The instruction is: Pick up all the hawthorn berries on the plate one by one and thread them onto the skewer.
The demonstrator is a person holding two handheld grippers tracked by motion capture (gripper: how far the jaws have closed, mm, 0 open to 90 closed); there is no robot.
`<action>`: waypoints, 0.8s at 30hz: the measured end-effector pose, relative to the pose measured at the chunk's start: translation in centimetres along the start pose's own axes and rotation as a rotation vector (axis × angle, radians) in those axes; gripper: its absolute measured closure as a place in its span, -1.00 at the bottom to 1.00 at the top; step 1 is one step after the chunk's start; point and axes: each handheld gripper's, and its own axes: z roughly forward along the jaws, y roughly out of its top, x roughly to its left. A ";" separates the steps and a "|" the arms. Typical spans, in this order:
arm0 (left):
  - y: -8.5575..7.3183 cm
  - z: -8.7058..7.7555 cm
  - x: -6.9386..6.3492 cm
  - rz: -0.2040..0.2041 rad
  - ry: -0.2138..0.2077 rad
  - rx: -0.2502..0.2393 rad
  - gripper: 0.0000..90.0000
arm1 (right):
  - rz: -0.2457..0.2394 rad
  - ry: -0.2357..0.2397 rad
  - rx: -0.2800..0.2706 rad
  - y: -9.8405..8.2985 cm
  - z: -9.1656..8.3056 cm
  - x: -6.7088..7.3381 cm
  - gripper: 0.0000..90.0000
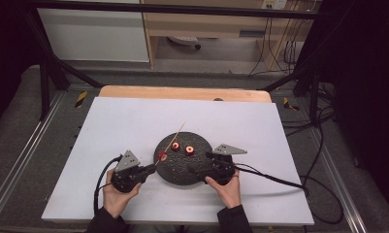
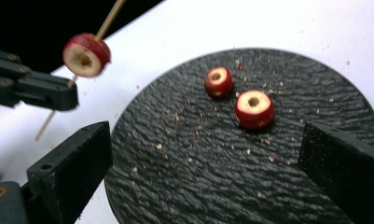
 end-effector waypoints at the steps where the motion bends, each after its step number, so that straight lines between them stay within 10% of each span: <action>1: -0.2 -0.2 0.1 -0.002 0.000 0.003 0.97 | -0.002 0.000 0.014 0.0 0.0 0.0 -0.92; 11: -1.9 -1.3 0.9 0.000 -0.002 0.022 0.97 | -0.036 -0.035 0.102 0.7 0.2 -0.6 -0.91; 24: -2.9 -1.8 1.3 -0.010 -0.011 0.030 0.97 | -0.192 -0.097 0.301 4.1 1.9 -0.5 -0.88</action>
